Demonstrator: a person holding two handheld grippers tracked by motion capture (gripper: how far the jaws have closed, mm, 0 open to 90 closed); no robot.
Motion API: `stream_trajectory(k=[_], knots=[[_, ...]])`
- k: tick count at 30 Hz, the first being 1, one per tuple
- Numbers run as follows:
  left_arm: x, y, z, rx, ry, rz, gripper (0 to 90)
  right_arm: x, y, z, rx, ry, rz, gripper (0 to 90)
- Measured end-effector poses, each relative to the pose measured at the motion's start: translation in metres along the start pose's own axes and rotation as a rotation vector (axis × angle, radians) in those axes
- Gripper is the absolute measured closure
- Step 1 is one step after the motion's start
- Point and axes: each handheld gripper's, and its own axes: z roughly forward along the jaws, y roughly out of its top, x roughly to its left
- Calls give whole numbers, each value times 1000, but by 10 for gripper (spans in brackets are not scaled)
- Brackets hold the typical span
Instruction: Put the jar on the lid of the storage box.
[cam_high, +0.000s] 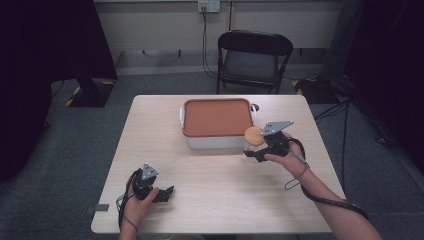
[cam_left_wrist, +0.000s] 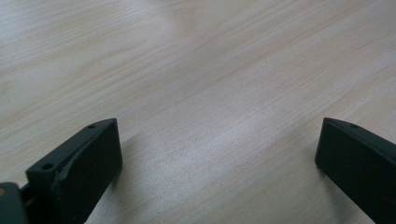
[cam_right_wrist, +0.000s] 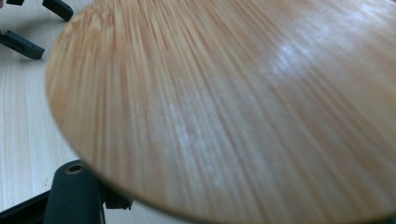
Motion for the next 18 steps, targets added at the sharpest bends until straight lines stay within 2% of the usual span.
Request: stream_trajectory(k=[18], knots=[[0,0,0,0,0,0,1,2,16,2,9,12,-21,258]])
